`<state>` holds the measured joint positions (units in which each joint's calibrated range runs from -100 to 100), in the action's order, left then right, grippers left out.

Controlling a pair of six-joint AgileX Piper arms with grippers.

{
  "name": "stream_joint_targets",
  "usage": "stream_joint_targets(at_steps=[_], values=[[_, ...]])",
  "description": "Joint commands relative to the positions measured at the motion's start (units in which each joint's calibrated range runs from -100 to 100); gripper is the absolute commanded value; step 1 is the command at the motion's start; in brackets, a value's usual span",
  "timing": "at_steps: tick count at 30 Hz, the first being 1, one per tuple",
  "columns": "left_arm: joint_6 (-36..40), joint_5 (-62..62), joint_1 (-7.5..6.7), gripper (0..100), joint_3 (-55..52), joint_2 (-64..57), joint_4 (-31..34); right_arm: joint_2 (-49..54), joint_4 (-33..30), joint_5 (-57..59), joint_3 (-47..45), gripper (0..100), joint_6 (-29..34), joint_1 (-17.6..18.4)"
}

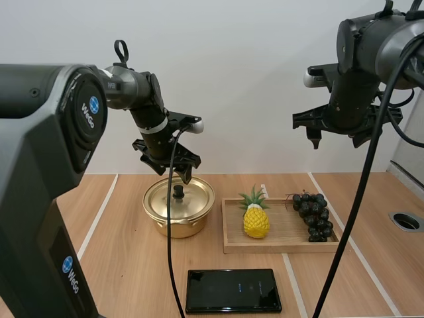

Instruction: Open the pot, put the grape inside, and close it

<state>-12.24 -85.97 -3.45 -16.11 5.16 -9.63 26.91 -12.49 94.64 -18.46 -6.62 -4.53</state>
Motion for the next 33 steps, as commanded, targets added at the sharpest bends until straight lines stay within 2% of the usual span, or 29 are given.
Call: stream_joint_targets(at_steps=[1, 13, 33], values=[[-0.24, 0.58, -0.32, 100, -0.81, 0.08, 1.13, 0.68, 0.17, -0.58, 0.04, 100, -0.06, -0.11], [-2.81, 1.28, -0.32, 100, -3.62, 0.08, -2.27, 0.68, 3.15, -1.23, 0.04, 100, -0.06, -0.11], [-3.09, 3.97, -0.32, 100, -3.62, 3.26, -3.05, 0.68, 2.22, -0.91, 0.04, 100, -0.06, -0.11]])
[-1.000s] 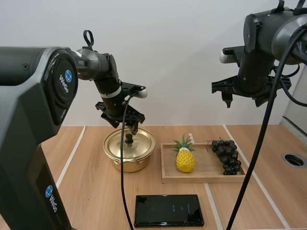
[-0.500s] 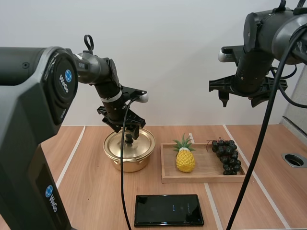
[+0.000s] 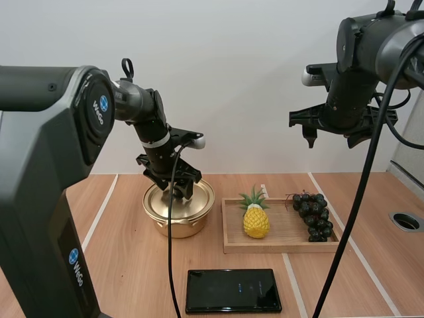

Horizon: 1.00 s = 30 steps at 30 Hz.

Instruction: Open the pot, put the grape inside, and close it

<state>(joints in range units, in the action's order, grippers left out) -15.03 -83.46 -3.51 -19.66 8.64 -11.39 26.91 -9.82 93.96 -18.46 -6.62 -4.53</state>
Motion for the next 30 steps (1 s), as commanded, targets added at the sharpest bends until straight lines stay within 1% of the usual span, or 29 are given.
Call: stream_joint_targets(at_steps=[1, 4, 5, 6, 8, 20, 24, 30], values=[[-0.3, 1.8, -0.26, 100, -0.07, -0.22, -1.44, 0.68, -0.45, -0.23, 0.04, 100, -0.06, -0.11], [-0.3, 2.94, -0.26, 100, -0.07, -0.22, -1.59, 0.68, -0.45, -0.23, 0.04, 100, -0.06, -0.11], [-0.3, 3.39, -0.26, 83, -0.07, -0.22, -1.59, 0.68, -0.45, -0.23, 0.04, 100, -0.06, -0.11], [-0.3, 3.6, -0.26, 58, -0.07, -0.22, -1.59, 0.68, -0.45, -0.23, 0.04, 100, -0.06, -0.11], [0.64, 3.81, -0.26, 1, -0.07, -0.22, -1.59, 0.68, -0.45, -0.23, 0.04, 100, -0.06, -0.11], [1.4, 4.02, -0.26, 2, 0.4, -0.6, -1.59, 0.68, -0.69, 0.34, 0.04, 100, -0.06, -0.11], [2.64, 2.97, -0.26, 2, 2.65, -1.3, -1.59, 0.68, -0.8, 0.34, 0.04, 100, -0.06, -0.11], [4.48, 2.74, -0.26, 2, 6.82, -5.88, -1.59, 0.68, -0.8, 0.34, 0.04, 100, -0.06, -0.11]])
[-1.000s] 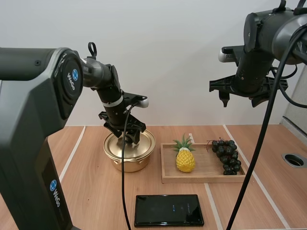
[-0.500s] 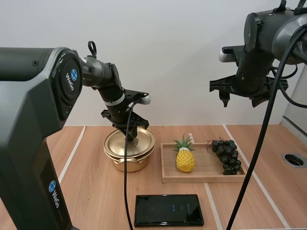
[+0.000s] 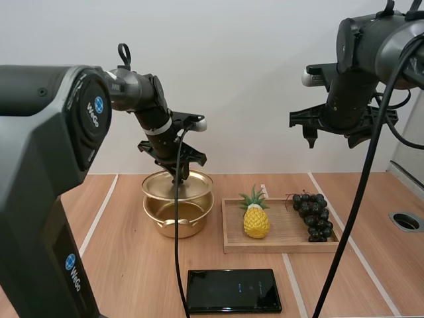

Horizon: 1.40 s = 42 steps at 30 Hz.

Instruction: Open the pot, put the grape inside, and close it

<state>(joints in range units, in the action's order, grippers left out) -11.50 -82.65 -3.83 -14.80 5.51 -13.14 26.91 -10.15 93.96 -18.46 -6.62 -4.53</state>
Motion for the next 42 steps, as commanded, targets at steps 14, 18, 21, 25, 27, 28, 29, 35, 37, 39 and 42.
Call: stream_joint_targets(at_steps=[14, 18, 21, 25, 27, 28, 29, 35, 37, 39, 42], values=[[4.4, 3.84, 0.06, 2, 15.13, -21.01, 0.27, 0.68, -0.45, -0.98, 0.04, 100, -0.06, -0.11], [4.85, 6.02, 0.06, 1, 21.79, -26.15, 0.92, 0.68, -0.45, -0.98, 0.04, 100, -0.06, -0.11], [5.63, 8.92, 0.06, 0, 27.37, -29.36, 2.77, 0.68, -0.73, -0.98, 0.04, 100, -0.06, -0.11], [7.95, 11.63, 0.06, 0, 35.51, -32.37, 6.64, 0.68, -1.43, -0.98, 0.04, 100, -0.06, -0.11], [9.11, 12.55, 0.06, 0, 39.9, -33.62, 8.5, 0.68, -1.54, -0.98, 0.04, 100, -0.06, -0.11], [9.35, 12.69, 0.06, 0, 41.69, -33.92, 8.88, 0.68, -1.68, -0.98, 0.04, 100, -0.06, -0.11], [9.68, 13.2, 0.06, 0, 43.82, -34.26, 9.43, 0.68, -1.78, -0.98, 0.04, 100, -0.06, -0.11], [9.68, 13.73, 0.06, 0, 54.75, -36.04, 9.53, 0.25, -1.76, -3.91, 0.04, 100, -0.06, -0.11], [9.68, 13.73, 0.06, 0, 57.57, -36.63, 9.53, -0.81, -1.76, -4.31, 0.04, 100, -0.06, -0.11], [9.68, 13.56, 0.06, 0, 59.61, -37.06, 9.53, -2.19, -1.76, -4.31, 0.04, 100, -0.06, -0.11], [9.68, 13.26, 0.06, 0, 61.87, -37.82, 9.53, -5.37, -1.76, -3.65, 0.04, 100, -0.06, -0.11]])
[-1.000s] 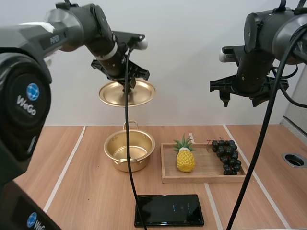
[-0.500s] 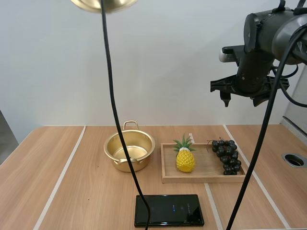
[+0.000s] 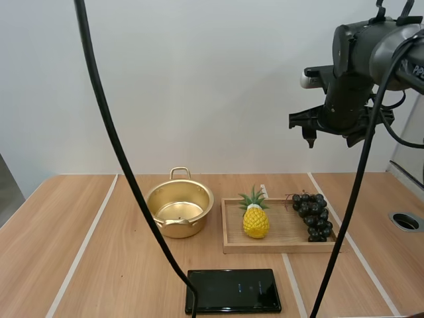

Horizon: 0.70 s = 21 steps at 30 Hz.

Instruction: Open the pot, put the grape inside, and close it

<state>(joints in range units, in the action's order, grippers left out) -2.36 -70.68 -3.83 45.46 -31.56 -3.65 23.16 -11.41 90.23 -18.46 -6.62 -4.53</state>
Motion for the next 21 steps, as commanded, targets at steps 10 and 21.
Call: stream_joint_targets(at_steps=[10, 21], values=[[0.44, -2.63, 0.06, 0, 2.22, -1.68, 0.04, -11.63, -2.01, 4.44, 0.04, 100, 3.96, -0.11], [0.44, -2.83, 0.06, 0, 2.22, -1.68, 0.04, -21.57, -2.01, 4.87, 0.04, 100, 3.96, -0.11]])
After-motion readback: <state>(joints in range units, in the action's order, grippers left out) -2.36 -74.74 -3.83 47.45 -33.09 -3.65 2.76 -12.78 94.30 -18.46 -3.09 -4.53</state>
